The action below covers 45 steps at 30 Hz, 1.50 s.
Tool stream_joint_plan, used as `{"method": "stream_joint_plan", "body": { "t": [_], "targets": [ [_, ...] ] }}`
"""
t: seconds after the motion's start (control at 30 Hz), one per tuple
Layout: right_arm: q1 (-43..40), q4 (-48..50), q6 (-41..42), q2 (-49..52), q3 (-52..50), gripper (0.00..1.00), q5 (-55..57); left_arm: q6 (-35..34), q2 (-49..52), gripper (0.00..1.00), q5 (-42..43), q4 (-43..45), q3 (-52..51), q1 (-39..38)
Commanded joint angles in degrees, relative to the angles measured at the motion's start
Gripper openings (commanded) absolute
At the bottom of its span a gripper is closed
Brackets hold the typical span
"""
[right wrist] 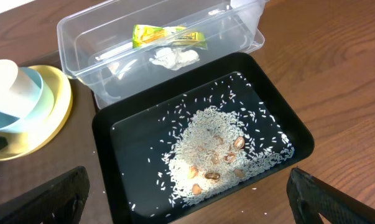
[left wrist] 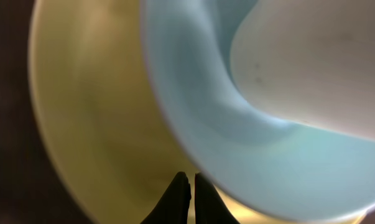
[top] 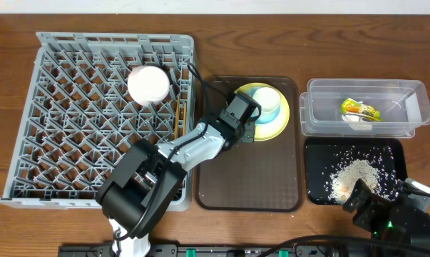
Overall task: Sort waste into correct bins and load items into the dishwasher
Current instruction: 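Lower the left gripper onto the white cup and grip it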
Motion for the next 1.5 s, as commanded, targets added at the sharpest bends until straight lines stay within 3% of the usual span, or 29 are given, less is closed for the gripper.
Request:
{"method": "stream_joint_plan", "body": {
  "t": [0.0,0.3,0.47,0.53,0.6,0.63,0.67,0.87,1.13,1.3,1.47],
  "targets": [
    [-0.39,-0.07,0.28,-0.02,0.20,0.99,0.37,0.26,-2.03,0.08,-1.09,-4.24,0.55,-0.24],
    [-0.39,-0.07,0.28,-0.02,0.22,0.99,0.35,0.09,-10.88,0.08,-1.09,-19.58,0.55,-3.63],
    [-0.39,-0.07,0.28,-0.02,0.22,0.99,0.35,0.11,-15.41,0.09,-1.16,-21.79,0.57,-6.10],
    [-0.39,-0.07,0.28,-0.02,0.20,0.99,0.37,0.11,-17.86,0.15,-1.11,-20.41,0.61,-6.56],
    [-0.39,-0.07,0.28,-0.02,0.20,0.99,0.35,0.17,-20.31,0.31,-1.11,-18.27,0.61,-6.91],
    [-0.39,-0.07,0.28,-0.02,0.22,0.99,0.35,0.39,-22.25,0.47,-1.14,-15.80,0.61,-6.95],
    [-0.39,-0.07,0.28,-0.02,0.22,0.99,0.37,1.09,-22.82,0.49,-1.14,-14.40,0.61,-6.95],
    [-0.39,-0.07,0.28,-0.02,0.22,0.99,0.37,3.17,-22.08,0.50,-2.32,-7.93,0.61,-6.95],
    [-0.39,-0.07,0.28,-0.02,0.22,0.99,0.35,3.17,-21.79,0.50,-5.38,-8.17,0.61,-6.88],
    [-0.39,-0.07,0.28,-0.02,0.22,0.99,0.35,3.37,-21.79,0.47,-3.19,-13.99,2.16,-6.86],
    [-0.39,-0.07,0.28,-0.02,0.22,0.99,0.35,7.37,-21.62,0.43,2.43,-25.75,13.46,-6.10]
  ]
}}
